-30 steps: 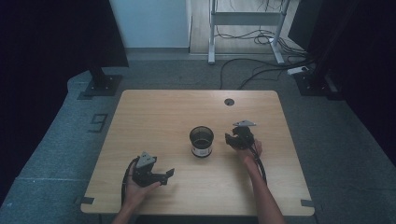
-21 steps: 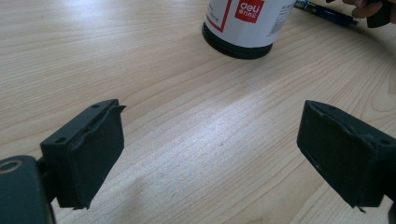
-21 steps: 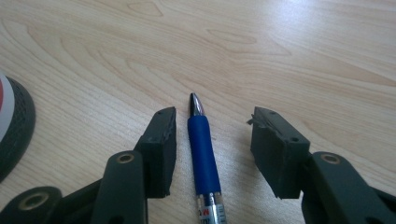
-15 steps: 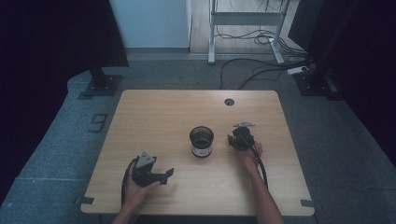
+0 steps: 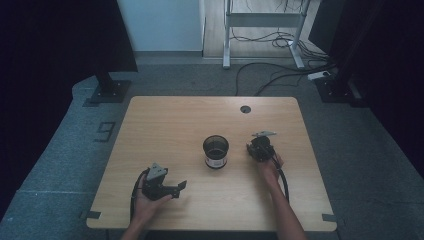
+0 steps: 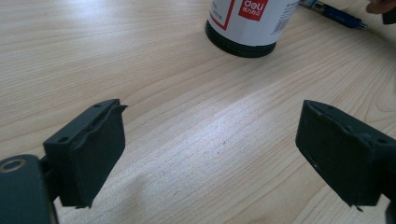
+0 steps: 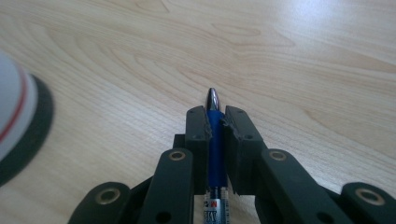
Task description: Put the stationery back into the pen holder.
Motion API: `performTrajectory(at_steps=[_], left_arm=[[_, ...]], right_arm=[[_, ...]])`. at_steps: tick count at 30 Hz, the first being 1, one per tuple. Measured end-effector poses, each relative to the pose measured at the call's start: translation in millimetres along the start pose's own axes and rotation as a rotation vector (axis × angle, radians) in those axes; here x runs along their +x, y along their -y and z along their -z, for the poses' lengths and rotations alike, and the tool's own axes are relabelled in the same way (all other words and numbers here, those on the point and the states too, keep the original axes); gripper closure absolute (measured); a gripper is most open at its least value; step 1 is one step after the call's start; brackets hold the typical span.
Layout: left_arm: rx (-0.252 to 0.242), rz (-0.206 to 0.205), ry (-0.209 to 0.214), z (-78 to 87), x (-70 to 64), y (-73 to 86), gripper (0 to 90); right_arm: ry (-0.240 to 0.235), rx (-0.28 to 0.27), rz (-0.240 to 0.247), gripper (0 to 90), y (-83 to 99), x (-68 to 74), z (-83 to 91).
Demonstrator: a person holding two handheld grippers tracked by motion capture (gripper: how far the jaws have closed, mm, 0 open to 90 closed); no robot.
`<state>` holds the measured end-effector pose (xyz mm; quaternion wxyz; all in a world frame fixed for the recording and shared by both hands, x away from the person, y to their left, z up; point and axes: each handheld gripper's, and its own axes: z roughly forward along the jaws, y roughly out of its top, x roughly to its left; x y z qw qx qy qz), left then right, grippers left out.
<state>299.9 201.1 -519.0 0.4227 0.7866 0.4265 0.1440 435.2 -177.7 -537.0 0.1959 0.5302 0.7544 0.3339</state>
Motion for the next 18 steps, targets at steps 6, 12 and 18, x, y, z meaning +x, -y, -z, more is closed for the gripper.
performTrajectory(at_steps=[6, 12, 18], left_arm=[[-0.003, 0.000, 0.009, -0.2, -2.3, -0.8, 10.1], [-0.009, 0.009, -0.010, -0.7, -1.5, -0.1, 10.5], [-0.005, 0.015, -0.011, -0.7, -0.2, 0.2, 10.6]], right_arm=[[-0.023, -0.104, -0.033, 78.9, -3.7, -4.7, 26.5], [-0.048, -0.239, -0.037, 79.0, -9.4, -0.4, 58.7], [-0.067, -0.339, -0.023, 79.0, -14.1, 4.7, 78.3]])
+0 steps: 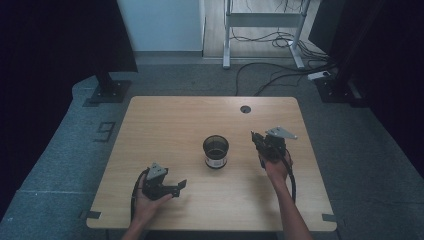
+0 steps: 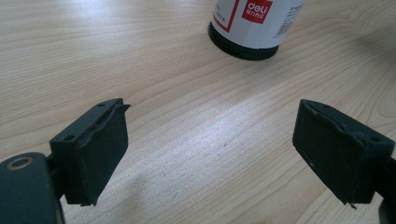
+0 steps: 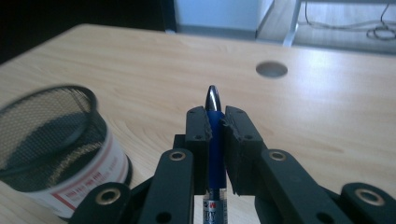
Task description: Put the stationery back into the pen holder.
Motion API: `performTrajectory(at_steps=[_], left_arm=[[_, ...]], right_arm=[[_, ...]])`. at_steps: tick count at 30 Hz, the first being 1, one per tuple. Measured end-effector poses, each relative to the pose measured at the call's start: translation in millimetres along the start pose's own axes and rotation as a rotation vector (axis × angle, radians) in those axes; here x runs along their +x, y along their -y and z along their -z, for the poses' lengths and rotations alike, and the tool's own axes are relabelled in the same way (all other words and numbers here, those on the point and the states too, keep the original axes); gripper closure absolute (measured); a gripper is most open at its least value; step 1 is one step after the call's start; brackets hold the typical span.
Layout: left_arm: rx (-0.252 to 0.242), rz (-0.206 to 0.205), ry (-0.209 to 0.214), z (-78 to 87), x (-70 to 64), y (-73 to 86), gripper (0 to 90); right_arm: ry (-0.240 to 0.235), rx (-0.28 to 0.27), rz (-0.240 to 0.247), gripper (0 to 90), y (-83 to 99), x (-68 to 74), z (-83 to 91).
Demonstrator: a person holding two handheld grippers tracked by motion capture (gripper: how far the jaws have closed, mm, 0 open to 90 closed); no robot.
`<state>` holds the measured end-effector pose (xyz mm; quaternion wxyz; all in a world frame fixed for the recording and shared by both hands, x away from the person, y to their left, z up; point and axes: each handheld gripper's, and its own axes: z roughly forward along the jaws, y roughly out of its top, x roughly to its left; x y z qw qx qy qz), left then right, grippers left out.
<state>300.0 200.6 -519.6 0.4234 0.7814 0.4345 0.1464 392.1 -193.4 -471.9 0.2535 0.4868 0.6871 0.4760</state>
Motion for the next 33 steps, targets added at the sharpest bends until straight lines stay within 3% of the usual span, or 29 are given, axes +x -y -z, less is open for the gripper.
performTrajectory(at_steps=[11, 22, 33], left_arm=[[0.004, 0.004, -0.005, -0.9, -0.4, 0.4, 10.6], [0.015, 0.003, 0.004, -3.6, -2.3, 1.3, 10.6], [0.030, -0.005, 0.011, -7.3, -4.1, 2.9, 10.7]], right_arm=[[-0.049, -0.122, 0.012, 79.0, -23.2, 19.6, 19.4], [-0.109, -0.162, 0.024, 79.0, -42.6, 39.8, 24.0], [-0.156, -0.187, 0.057, 78.9, -60.9, 66.0, 15.5]])
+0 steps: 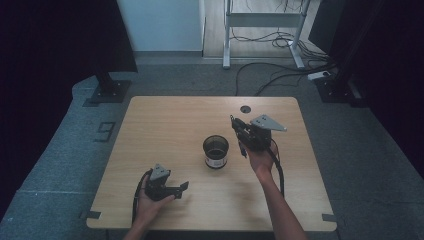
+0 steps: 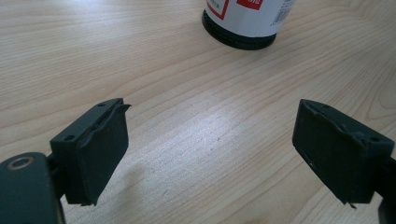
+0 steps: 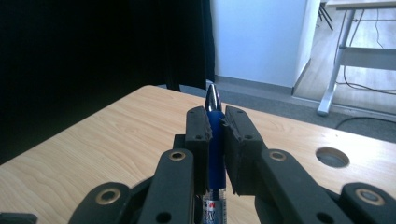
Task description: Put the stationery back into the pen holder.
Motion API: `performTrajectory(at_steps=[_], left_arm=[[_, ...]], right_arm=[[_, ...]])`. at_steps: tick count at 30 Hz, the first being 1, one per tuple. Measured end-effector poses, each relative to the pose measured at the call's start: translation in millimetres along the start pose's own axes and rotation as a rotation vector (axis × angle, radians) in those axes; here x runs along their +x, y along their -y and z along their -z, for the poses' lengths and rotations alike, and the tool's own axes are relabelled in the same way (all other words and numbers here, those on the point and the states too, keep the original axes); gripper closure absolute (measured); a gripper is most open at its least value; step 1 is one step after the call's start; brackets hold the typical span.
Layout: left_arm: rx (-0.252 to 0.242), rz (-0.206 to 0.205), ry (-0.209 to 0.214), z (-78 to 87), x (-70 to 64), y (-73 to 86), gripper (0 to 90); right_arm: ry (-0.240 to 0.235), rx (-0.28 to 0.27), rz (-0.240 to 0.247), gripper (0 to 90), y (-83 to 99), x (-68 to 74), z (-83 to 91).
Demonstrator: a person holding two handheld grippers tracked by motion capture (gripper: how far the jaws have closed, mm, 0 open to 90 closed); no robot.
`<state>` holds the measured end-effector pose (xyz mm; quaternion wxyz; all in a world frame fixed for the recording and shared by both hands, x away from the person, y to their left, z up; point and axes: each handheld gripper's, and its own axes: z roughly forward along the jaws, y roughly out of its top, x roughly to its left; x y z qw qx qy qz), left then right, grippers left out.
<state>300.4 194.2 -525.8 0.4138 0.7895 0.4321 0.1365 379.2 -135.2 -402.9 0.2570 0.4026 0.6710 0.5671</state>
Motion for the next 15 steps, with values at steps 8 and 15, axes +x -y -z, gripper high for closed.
performTrajectory(at_steps=[8, 15], left_arm=[[0.000, -0.001, 0.001, 0.9, 0.1, 0.3, 11.2], [0.002, -0.002, 0.003, 0.0, -0.6, 0.4, 11.2]], right_arm=[[-0.022, -0.012, 0.013, 78.9, -7.6, 13.3, -10.4], [-0.029, -0.007, 0.013, 78.9, -7.1, 17.2, -14.7]])
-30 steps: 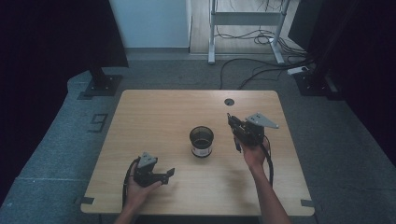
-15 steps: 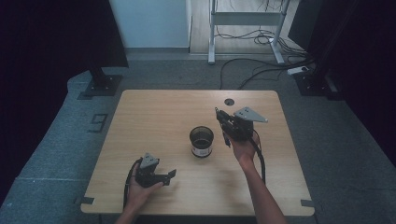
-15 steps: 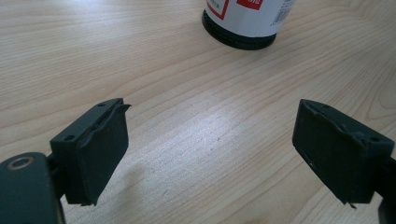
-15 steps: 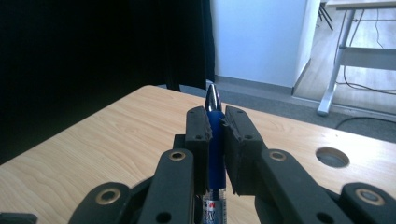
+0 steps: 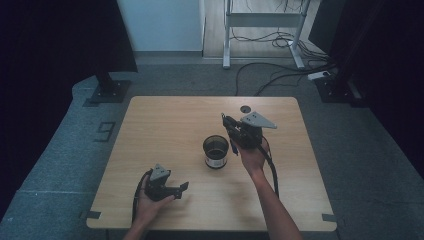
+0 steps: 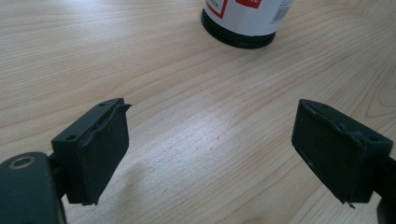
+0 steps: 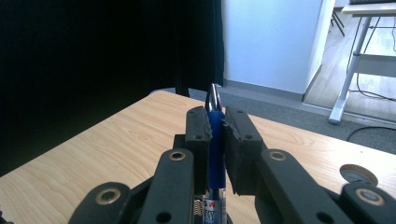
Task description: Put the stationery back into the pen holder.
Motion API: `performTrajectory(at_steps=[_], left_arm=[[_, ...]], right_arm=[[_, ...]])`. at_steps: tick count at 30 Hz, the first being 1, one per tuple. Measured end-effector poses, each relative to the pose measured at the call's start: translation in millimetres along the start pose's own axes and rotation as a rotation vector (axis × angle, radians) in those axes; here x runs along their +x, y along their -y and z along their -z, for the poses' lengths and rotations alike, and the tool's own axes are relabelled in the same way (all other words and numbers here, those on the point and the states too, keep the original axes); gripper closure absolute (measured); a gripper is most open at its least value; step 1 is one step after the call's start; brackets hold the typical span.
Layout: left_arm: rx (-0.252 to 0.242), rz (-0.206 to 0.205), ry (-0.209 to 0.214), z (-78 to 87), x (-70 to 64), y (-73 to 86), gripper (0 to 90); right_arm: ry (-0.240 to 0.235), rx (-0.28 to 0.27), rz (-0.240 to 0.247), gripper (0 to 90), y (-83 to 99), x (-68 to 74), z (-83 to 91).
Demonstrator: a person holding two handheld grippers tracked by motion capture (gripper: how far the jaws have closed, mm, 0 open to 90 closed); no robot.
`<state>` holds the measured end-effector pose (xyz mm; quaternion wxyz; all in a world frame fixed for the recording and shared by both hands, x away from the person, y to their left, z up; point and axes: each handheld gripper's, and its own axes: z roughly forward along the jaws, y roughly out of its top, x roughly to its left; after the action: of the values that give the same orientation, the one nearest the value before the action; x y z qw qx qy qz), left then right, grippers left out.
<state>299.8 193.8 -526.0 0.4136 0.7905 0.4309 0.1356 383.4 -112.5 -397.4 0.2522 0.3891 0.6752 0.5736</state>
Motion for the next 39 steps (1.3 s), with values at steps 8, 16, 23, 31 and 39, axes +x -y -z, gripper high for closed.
performTrajectory(at_steps=[8, 16, 23, 31, 39], left_arm=[[-0.001, 0.003, 0.001, -0.2, -0.6, -0.1, 11.2], [0.002, 0.001, 0.004, 0.8, 0.0, -0.3, 11.2], [0.003, -0.001, 0.006, 1.4, 0.1, -0.6, 11.2], [0.000, 0.004, 0.005, 3.1, 2.9, -0.8, 11.2], [-0.003, 0.008, 0.003, 2.8, 3.4, -0.4, 11.2]], right_arm=[[-0.007, -0.005, 0.003, 78.9, -5.2, 4.6, -6.0], [-0.019, -0.002, 0.010, 78.9, -10.5, 14.3, -19.5], [-0.026, 0.004, 0.019, 78.9, -13.2, 21.9, -29.1], [-0.030, 0.015, 0.017, 78.8, -13.2, 27.8, -46.4], [-0.009, 0.031, 0.019, 78.8, -6.6, 26.6, -56.1]])
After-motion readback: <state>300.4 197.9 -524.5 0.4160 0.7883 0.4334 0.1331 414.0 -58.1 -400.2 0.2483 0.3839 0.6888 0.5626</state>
